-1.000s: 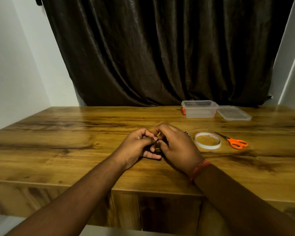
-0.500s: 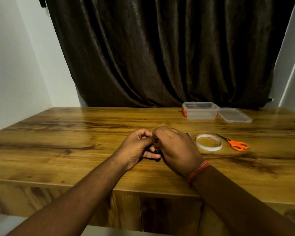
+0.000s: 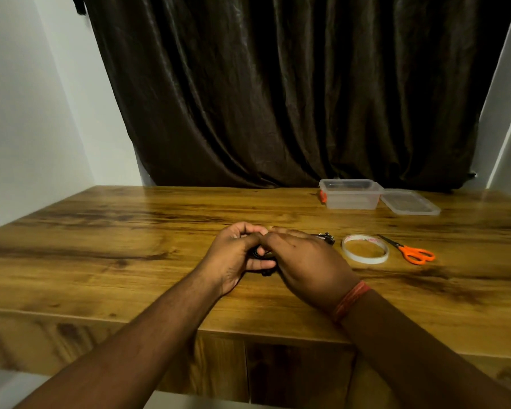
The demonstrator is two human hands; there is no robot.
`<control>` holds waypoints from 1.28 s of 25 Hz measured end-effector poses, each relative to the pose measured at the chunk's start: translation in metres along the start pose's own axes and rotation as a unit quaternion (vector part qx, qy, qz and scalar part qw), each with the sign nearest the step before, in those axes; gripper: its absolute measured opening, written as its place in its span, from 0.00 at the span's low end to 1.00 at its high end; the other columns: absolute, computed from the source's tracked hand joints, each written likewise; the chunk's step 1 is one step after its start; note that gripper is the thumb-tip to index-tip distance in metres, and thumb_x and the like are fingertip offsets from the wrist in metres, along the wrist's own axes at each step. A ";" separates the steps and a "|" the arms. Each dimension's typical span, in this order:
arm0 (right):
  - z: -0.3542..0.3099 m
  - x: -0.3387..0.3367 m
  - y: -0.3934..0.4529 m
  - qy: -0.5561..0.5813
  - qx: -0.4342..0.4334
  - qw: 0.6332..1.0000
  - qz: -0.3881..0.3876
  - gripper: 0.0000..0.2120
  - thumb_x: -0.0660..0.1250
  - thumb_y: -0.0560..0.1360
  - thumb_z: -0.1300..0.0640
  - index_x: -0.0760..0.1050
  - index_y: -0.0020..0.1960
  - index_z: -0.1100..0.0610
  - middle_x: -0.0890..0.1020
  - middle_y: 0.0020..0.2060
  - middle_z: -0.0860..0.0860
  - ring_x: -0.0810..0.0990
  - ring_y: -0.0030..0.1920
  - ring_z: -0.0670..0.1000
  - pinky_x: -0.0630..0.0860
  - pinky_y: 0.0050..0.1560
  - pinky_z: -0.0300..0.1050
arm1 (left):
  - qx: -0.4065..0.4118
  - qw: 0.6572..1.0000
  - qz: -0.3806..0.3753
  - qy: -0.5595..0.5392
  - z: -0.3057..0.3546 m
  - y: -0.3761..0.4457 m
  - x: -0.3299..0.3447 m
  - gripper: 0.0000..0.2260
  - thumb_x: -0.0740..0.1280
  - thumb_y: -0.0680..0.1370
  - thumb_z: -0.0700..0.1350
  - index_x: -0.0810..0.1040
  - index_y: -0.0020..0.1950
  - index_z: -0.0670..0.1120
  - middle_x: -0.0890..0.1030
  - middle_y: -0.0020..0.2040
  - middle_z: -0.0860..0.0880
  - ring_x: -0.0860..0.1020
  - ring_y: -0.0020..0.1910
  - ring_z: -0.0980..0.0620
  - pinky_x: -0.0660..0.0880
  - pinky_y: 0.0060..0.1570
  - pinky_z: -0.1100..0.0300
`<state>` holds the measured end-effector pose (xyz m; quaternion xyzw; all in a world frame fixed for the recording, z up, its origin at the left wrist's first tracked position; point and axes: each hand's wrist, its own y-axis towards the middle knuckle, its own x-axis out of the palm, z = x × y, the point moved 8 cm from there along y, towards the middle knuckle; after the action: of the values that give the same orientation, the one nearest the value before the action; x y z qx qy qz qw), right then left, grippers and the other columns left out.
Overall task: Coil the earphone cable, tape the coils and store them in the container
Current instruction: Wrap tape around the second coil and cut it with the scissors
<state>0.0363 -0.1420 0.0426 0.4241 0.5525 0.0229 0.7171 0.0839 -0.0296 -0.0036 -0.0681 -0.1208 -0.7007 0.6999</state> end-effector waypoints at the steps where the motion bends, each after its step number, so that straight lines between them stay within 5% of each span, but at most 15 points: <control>1: 0.005 -0.004 -0.001 0.039 0.028 0.999 0.023 0.16 0.66 0.76 0.62 0.71 0.63 0.51 0.82 0.54 0.49 0.79 0.54 0.49 0.73 0.52 0.40 | 0.006 1.000 -0.002 0.000 0.001 0.000 0.000 0.02 0.66 0.79 0.34 0.76 0.50 0.40 0.77 0.31 0.46 0.76 0.30 0.53 0.80 0.27 0.58; 4: 0.039 -0.017 -0.011 0.159 0.177 0.964 0.122 0.13 0.68 0.76 0.61 0.73 0.59 0.51 0.79 0.51 0.46 0.77 0.50 0.42 0.73 0.49 0.33 | 0.026 0.999 -0.019 0.024 0.003 -0.002 0.004 0.02 0.67 0.79 0.36 0.76 0.50 0.39 0.79 0.39 0.46 0.77 0.30 0.55 0.80 0.27 0.57; 7: 0.060 -0.008 -0.018 0.251 0.248 0.931 0.097 0.11 0.70 0.75 0.63 0.77 0.54 0.54 0.80 0.47 0.45 0.78 0.46 0.40 0.73 0.45 0.28 | 0.040 0.996 -0.041 0.061 0.003 -0.005 0.008 0.03 0.68 0.78 0.36 0.77 0.50 0.40 0.79 0.43 0.43 0.79 0.32 0.54 0.81 0.28 0.57; 18: 0.058 0.001 -0.015 0.297 0.243 0.920 0.073 0.07 0.71 0.73 0.63 0.79 0.45 0.52 0.80 0.37 0.46 0.78 0.38 0.43 0.75 0.39 0.33 | 0.039 0.993 -0.087 0.064 -0.001 -0.005 0.016 0.02 0.66 0.79 0.37 0.77 0.50 0.39 0.83 0.37 0.45 0.82 0.34 0.52 0.81 0.29 0.57; 22: 0.048 -0.004 -0.011 0.182 0.200 0.960 0.070 0.05 0.71 0.73 0.61 0.79 0.47 0.54 0.77 0.40 0.44 0.73 0.40 0.42 0.67 0.40 0.27 | 0.032 0.995 -0.076 0.056 -0.001 -0.004 0.014 0.03 0.66 0.79 0.36 0.75 0.52 0.38 0.83 0.37 0.44 0.83 0.34 0.52 0.81 0.28 0.58; 32: 0.035 -0.002 -0.008 0.103 0.155 0.982 0.044 0.04 0.68 0.73 0.59 0.74 0.46 0.56 0.74 0.42 0.48 0.71 0.40 0.46 0.62 0.38 0.39 | 0.039 0.995 -0.065 0.066 0.002 -0.009 0.016 0.04 0.68 0.78 0.35 0.75 0.50 0.39 0.80 0.43 0.38 0.81 0.34 0.52 0.81 0.29 0.57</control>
<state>0.0606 -0.1683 0.0397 0.5494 0.6013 0.0117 0.5801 0.0750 -0.0450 0.0022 0.0135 -0.1058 -0.7424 0.6614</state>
